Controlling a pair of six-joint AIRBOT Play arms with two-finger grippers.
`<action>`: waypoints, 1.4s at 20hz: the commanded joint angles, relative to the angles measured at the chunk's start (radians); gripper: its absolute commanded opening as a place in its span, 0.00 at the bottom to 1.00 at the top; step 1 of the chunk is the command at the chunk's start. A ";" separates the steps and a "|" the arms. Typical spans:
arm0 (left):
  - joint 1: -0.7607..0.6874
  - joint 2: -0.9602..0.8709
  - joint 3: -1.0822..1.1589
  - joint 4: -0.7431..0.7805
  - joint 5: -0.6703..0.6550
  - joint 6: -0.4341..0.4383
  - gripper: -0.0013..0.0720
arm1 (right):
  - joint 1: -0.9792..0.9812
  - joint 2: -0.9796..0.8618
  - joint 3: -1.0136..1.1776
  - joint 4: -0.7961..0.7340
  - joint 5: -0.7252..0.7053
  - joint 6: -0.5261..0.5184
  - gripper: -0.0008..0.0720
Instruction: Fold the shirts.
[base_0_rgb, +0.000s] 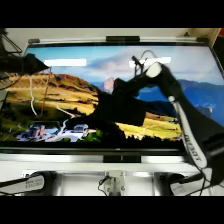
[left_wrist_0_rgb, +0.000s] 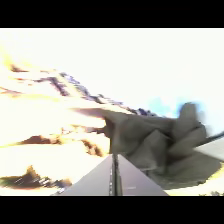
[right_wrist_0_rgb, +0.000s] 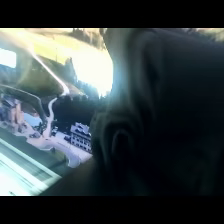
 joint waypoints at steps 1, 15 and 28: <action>0.091 0.087 0.000 0.011 -0.086 0.013 0.06 | 0.044 -0.112 0.001 0.086 -0.076 -0.003 0.94; 0.090 0.099 0.000 0.010 -0.123 0.023 0.06 | -0.309 0.013 -0.309 -0.209 0.173 -0.028 0.94; 0.020 0.099 0.000 0.010 -0.131 0.053 0.06 | -0.466 0.129 -0.040 -0.063 0.222 -0.243 0.10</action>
